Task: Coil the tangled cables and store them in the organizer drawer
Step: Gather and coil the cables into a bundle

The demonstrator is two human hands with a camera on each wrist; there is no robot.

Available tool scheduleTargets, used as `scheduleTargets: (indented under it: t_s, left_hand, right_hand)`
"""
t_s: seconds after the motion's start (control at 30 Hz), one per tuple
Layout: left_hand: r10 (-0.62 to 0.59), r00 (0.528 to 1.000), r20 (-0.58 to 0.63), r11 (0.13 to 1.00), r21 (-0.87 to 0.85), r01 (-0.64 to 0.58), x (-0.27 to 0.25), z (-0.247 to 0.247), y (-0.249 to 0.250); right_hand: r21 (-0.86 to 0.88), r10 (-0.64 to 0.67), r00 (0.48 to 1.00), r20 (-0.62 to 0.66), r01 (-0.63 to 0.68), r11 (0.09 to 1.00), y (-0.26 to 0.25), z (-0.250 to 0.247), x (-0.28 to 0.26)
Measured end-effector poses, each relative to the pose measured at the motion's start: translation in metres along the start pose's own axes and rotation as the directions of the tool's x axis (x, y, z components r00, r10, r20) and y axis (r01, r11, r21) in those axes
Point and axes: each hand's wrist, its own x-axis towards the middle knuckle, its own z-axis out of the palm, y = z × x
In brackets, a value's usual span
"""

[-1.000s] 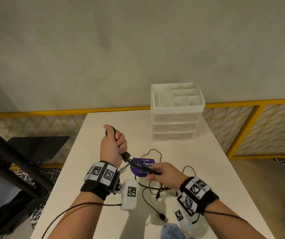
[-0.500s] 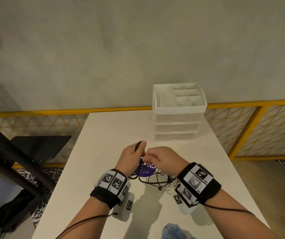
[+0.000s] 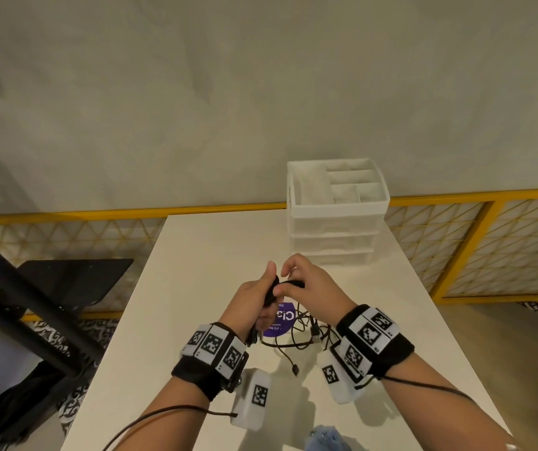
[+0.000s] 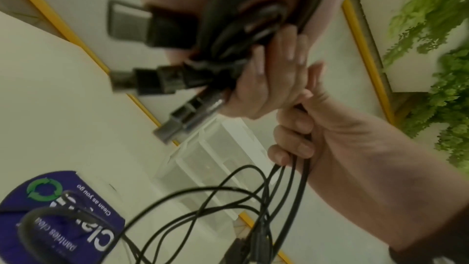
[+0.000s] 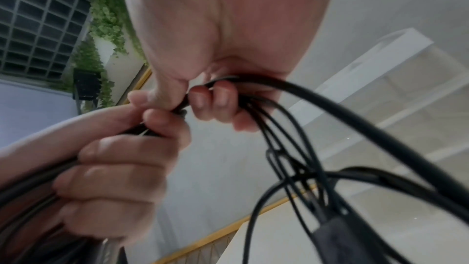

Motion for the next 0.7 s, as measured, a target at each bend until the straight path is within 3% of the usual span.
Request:
scheduleTargets:
  t_s: [0.13,0.3,0.43,0.57,0.7]
  left_hand:
    - [0.034,0.998,0.051,0.999,-0.016,-0.033,-0.001,-0.003,0.003]
    - [0.104,0.989,-0.108,0.952,-0.277,-0.131,0.0,-0.004,0.006]
    - [0.143,0.969,-0.203,0.962,-0.201,-0.184,0.0,0.001,0.004]
    - [0.179,0.952,-0.25,0.981,-0.031,-0.193,0.0,0.007,-0.004]
    - [0.166,0.962,-0.217,0.977,-0.097,-0.191,-0.002,0.01,-0.008]
  right_hand:
    - [0.097,-0.056,0.997,0.052,0.051,0.994,0.003,-0.009,0.002]
    - [0.243,0.001,0.999,-0.042,0.009,0.97,0.017,-0.009,0.006]
    - [0.278,0.063,0.994,-0.089,-0.036,0.96,0.023,0.002,0.003]
    - [0.328,0.095,0.995,0.002,-0.09,0.94,0.014,0.011,0.003]
    - [0.456,0.189,0.973,0.13,-0.228,0.86,0.004,0.017,0.004]
